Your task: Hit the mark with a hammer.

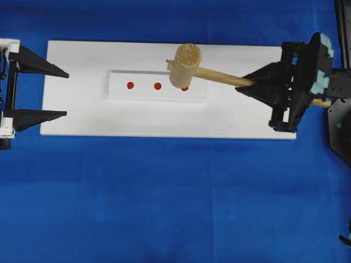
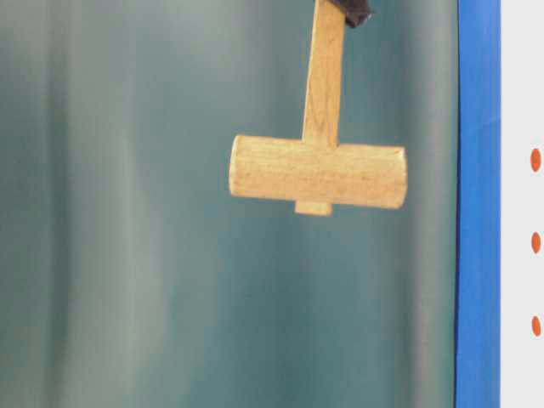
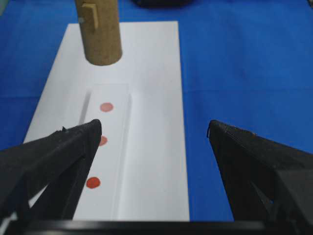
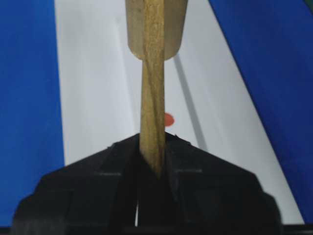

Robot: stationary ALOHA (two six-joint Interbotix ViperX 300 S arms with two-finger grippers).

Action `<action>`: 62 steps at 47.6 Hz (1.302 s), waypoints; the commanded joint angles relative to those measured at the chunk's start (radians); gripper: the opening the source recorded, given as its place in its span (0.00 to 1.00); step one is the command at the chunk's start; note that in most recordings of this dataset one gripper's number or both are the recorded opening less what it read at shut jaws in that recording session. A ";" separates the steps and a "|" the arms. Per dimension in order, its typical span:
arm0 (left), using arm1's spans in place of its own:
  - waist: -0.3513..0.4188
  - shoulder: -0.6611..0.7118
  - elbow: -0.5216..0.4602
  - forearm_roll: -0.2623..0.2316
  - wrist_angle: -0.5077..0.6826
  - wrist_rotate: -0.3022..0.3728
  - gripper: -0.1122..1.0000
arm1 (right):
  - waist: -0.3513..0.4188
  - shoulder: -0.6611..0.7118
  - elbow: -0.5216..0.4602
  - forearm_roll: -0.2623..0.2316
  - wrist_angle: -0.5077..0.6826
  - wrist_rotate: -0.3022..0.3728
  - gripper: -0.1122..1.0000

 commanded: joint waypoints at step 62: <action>0.000 -0.003 -0.009 0.000 -0.012 -0.003 0.90 | -0.002 0.129 -0.067 0.015 -0.014 -0.048 0.12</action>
